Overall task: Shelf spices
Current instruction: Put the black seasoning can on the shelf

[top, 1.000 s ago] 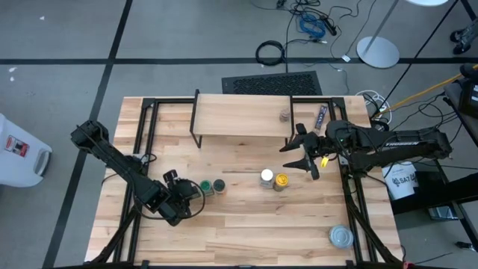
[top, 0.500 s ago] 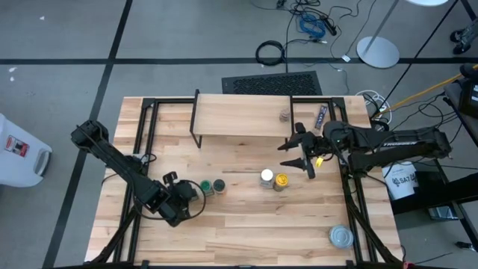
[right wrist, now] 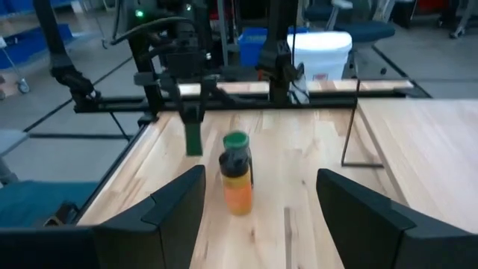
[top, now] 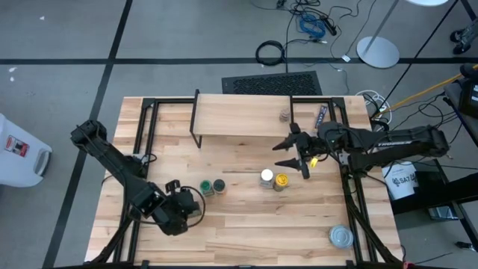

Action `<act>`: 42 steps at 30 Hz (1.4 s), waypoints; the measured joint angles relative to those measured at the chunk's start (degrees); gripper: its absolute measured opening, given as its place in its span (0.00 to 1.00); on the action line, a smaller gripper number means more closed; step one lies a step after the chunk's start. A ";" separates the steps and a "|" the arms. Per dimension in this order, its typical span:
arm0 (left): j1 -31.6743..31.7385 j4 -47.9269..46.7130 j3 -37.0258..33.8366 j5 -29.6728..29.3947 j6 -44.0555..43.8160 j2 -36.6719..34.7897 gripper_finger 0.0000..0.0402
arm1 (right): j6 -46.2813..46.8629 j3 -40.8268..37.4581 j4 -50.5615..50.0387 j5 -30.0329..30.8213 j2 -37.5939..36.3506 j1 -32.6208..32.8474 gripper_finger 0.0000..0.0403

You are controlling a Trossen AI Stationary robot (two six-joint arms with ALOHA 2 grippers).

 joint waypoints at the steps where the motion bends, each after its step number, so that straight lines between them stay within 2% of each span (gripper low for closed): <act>1: 0.00 -0.13 0.84 -0.81 1.23 0.00 0.37 | 0.03 0.00 1.28 -0.02 0.49 0.04 0.60; 7: 2.26 -0.01 6.23 -7.38 9.42 0.00 0.37 | -2.21 0.00 10.98 -0.03 5.40 2.05 0.61; 13: 6.46 0.05 11.02 -10.25 17.97 -0.02 0.37 | -5.16 0.00 17.48 6.85 10.95 4.88 0.67; 20: 12.89 0.91 16.43 -12.82 29.36 -0.02 0.37 | -7.53 5.39 16.03 7.13 16.61 7.22 0.74; 23: 16.10 3.38 18.33 -12.90 34.51 0.02 0.37 | -8.39 8.98 15.31 10.34 19.29 8.55 0.74; 28: 21.35 6.15 20.81 -9.93 41.06 0.00 0.37 | -9.65 16.20 10.30 17.41 23.67 10.59 0.74; 35: 27.19 6.06 24.26 -2.87 44.75 -0.02 0.37 | -6.74 24.25 -0.90 18.03 27.41 10.91 0.74; 39: 29.09 5.86 24.44 2.73 44.88 -0.02 0.37 | -5.92 24.65 -1.56 18.05 28.07 10.91 0.74; 42: 29.51 5.71 24.44 3.13 44.75 0.09 0.37 | -4.40 24.74 -1.29 18.05 28.04 10.80 0.74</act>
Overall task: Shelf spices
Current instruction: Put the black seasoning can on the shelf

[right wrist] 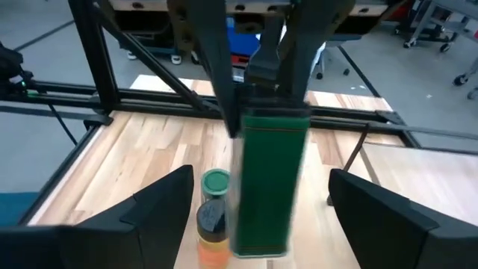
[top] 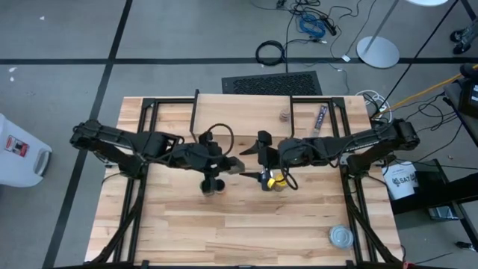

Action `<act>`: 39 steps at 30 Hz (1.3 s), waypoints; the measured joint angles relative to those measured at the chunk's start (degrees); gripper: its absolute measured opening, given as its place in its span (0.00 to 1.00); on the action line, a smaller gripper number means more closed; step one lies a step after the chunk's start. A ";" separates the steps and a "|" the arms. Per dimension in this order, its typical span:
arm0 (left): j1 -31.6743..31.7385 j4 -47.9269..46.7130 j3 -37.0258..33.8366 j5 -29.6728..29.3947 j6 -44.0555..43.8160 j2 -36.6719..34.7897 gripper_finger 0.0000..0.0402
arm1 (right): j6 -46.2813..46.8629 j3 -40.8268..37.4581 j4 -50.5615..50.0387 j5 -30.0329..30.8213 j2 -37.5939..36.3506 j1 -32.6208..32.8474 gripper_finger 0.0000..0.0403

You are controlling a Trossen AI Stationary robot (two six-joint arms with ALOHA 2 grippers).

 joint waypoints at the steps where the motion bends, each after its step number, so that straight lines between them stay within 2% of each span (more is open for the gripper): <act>1: 0.01 0.24 0.00 -0.01 0.05 0.15 0.37 | 0.44 0.00 0.03 0.00 0.00 0.00 0.74; 12: -0.03 0.22 -0.02 0.93 0.78 1.10 0.37 | 0.12 -0.02 2.60 -0.50 -0.04 -0.02 0.74; 19: -0.03 0.58 -0.03 1.35 3.10 3.92 0.37 | 0.05 -0.02 2.55 -0.58 -0.04 -0.02 0.74; 30: 1.29 1.91 -0.04 2.19 3.02 4.04 0.37 | -1.77 -0.02 0.96 -0.83 -0.04 -0.02 0.74; 39: 1.67 3.23 -0.04 2.56 2.69 4.04 0.37 | -2.00 -0.02 0.66 -0.83 -0.07 -0.02 0.67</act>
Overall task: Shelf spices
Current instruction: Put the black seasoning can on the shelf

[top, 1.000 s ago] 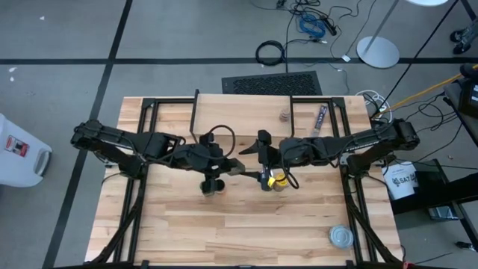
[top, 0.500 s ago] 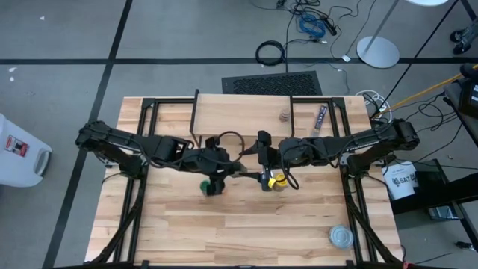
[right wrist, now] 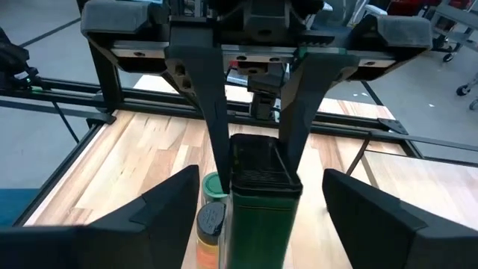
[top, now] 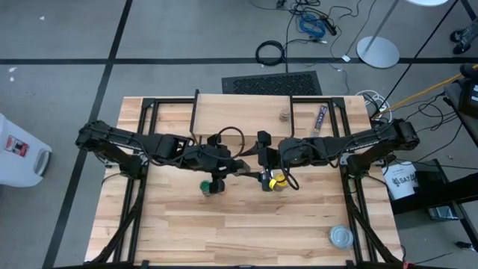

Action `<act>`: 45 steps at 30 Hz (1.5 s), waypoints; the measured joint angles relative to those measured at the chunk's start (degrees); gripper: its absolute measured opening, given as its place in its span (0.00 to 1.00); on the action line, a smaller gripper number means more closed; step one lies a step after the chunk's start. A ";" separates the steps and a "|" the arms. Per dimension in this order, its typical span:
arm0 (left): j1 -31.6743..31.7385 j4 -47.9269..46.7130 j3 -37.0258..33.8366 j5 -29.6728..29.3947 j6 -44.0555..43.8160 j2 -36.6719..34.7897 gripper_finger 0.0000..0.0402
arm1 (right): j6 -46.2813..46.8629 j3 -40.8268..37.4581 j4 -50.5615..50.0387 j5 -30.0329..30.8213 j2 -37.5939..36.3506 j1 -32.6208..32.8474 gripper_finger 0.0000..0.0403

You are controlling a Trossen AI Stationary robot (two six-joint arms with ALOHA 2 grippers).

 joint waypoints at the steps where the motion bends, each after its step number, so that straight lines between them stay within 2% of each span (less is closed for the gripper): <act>1: 0.00 0.00 0.00 0.07 -0.03 0.00 0.37 | 0.01 0.00 0.00 0.00 0.00 0.00 0.66; 8: 0.00 0.25 -0.02 0.07 -0.03 0.00 0.37 | 0.00 0.00 0.02 0.02 0.00 0.00 0.61; 27: 0.00 0.42 -0.02 0.07 -0.05 0.00 0.37 | -1.25 -0.09 4.05 0.04 2.58 0.00 0.60; 40: 0.00 0.29 -0.02 0.07 0.01 0.00 0.37 | -1.16 -0.09 4.02 0.13 2.56 -0.09 0.35; 45: -0.02 0.34 -0.02 -0.04 0.32 0.00 0.37 | -1.29 -0.09 4.00 0.00 2.56 -0.07 0.32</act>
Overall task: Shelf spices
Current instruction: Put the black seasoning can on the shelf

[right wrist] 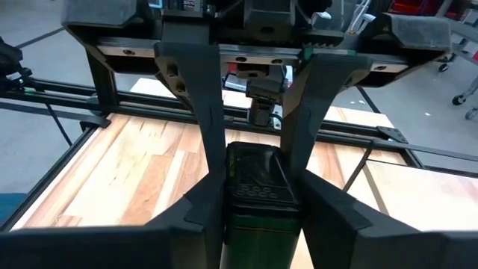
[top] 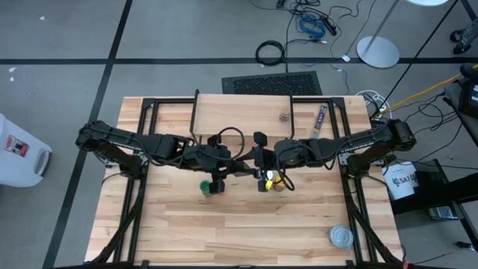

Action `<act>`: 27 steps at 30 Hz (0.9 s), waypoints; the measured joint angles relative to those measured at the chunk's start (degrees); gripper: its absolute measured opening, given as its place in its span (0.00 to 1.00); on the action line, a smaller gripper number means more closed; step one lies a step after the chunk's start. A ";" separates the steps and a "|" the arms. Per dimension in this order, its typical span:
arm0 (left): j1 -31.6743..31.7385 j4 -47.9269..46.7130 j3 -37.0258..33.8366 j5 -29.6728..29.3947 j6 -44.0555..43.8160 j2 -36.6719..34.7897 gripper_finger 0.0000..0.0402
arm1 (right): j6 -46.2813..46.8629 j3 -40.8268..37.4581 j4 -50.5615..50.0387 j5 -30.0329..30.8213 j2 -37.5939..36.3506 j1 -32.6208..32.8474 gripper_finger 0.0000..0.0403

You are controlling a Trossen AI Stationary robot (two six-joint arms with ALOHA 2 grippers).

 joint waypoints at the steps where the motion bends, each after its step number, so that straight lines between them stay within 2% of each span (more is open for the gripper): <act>1: 0.00 0.00 0.00 -0.24 0.03 0.00 0.38 | -0.02 0.00 0.02 0.02 0.00 0.00 0.32; 4: -0.20 0.50 -0.04 -1.33 0.03 0.00 0.42 | -0.01 0.02 0.00 0.31 -0.02 0.00 0.33; 8: -1.00 1.60 -0.07 -2.48 0.07 0.00 0.52 | -0.02 0.04 -0.15 0.05 -0.09 0.02 0.33; 14: -2.16 2.06 -0.07 -9.63 0.50 -0.25 0.65 | -0.34 0.13 -0.62 0.40 -0.50 -0.14 0.33; 23: -4.09 3.06 0.00 -12.15 1.43 -2.92 0.68 | -1.07 0.04 -8.67 0.03 -4.29 -3.12 0.33; 27: -5.43 3.11 0.00 -15.38 1.47 -3.78 0.68 | -2.96 0.07 -12.11 0.02 -6.73 -5.43 0.33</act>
